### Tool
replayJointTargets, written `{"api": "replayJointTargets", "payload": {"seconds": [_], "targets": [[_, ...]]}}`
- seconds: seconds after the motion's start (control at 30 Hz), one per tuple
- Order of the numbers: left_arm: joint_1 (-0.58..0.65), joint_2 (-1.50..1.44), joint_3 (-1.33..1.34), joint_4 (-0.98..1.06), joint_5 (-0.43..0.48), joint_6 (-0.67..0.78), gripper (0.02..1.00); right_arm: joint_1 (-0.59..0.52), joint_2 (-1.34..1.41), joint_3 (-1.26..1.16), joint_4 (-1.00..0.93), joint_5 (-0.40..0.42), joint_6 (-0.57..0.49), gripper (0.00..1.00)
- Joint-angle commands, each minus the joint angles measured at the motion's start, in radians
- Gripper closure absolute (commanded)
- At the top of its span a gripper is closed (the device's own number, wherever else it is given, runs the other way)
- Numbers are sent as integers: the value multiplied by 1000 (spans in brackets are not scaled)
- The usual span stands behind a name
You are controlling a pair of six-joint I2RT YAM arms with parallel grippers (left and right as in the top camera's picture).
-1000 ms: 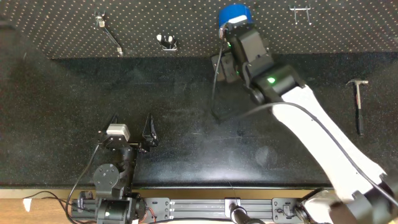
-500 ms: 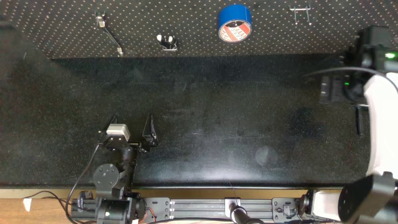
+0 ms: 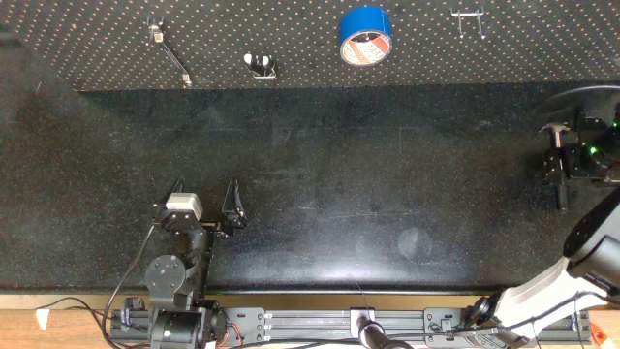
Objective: Place Tools Onto Pegboard
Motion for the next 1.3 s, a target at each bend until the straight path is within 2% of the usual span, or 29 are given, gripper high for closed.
{"api": "replayJointTargets", "payload": {"seconds": [0.03,0.2,0.33,1.1,1.13,1.17,1.2,1.23,1.27,1.3], "targets": [[-3,-7,-2,-6,0,9,23,0,50,-2,28,-12,-60,5],[-3,-7,-2,-6,0,9,23,0,70,-2,57,-5,-56,5],[-3,-7,-2,-6,0,9,23,1,70,-2,87,-10,4,5],[-3,-7,-2,-6,0,9,23,15,-66,-216,281,-32,4,5],[-3,-7,-2,-6,0,9,23,15,-66,-216,281,-32,4,56],[-3,-7,-2,-6,0,9,23,14,-66,-216,283,-32,4,196],[-3,-7,-2,-6,0,9,23,14,-66,-216,285,-32,3,406],[-3,-7,-2,-6,0,9,23,14,-66,-216,285,-32,3,522],[-3,-7,-2,-6,0,9,23,13,-66,-216,284,-31,4,693],[-3,-7,-2,-6,0,9,23,11,-66,-216,279,-31,3,785]]}}
